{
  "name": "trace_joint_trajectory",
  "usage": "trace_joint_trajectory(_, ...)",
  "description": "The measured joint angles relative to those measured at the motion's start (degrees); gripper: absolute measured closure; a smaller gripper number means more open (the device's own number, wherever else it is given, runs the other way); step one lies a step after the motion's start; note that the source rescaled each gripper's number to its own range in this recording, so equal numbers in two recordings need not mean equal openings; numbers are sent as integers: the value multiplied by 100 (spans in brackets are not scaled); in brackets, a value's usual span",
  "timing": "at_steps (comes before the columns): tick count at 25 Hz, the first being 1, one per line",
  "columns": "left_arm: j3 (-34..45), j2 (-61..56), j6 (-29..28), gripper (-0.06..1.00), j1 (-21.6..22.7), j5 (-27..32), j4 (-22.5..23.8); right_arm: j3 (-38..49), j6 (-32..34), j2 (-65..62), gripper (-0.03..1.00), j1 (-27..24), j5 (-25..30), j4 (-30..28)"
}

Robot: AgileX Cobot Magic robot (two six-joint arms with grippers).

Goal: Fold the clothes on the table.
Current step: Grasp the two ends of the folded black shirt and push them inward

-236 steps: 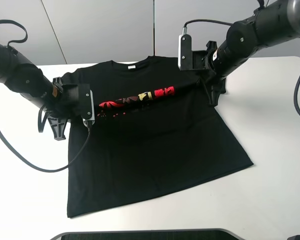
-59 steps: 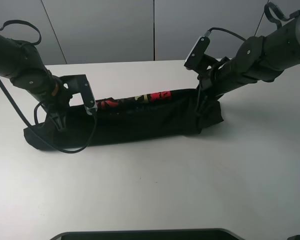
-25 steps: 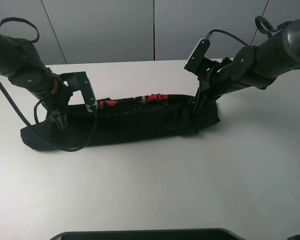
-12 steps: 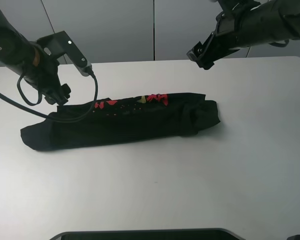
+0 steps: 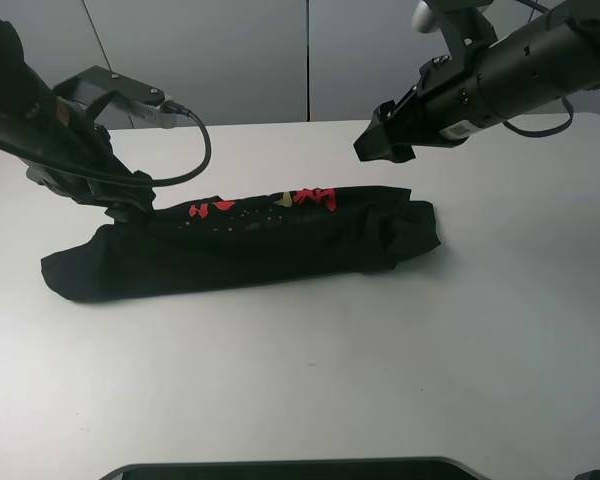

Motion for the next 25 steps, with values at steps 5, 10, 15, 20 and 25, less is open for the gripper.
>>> trace_joint_trajectory(5, 0, 0, -220, -5, 0, 269, -244, 0, 1092, 402, 7, 0, 139, -900)
trace_joint_trajectory(10, 0, 0, -712, -5, 0, 326, -232, 0, 2387, 807, 11, 0, -154, -1618)
trace_joint_trajectory(15, 0, 116, -1061, -1, 0, 347, 101, 0, 2682, 963, 31, 0, -164, -1731)
trace_joint_trajectory(20, 0, 779, -1215, 39, 0, 301, 136, 0, 2716, 963, 32, 0, -153, -1767)
trace_joint_trajectory(25, 0, 1274, -1437, 68, 0, -164, 149, 0, 2716, 963, 32, 0, -119, -1781)
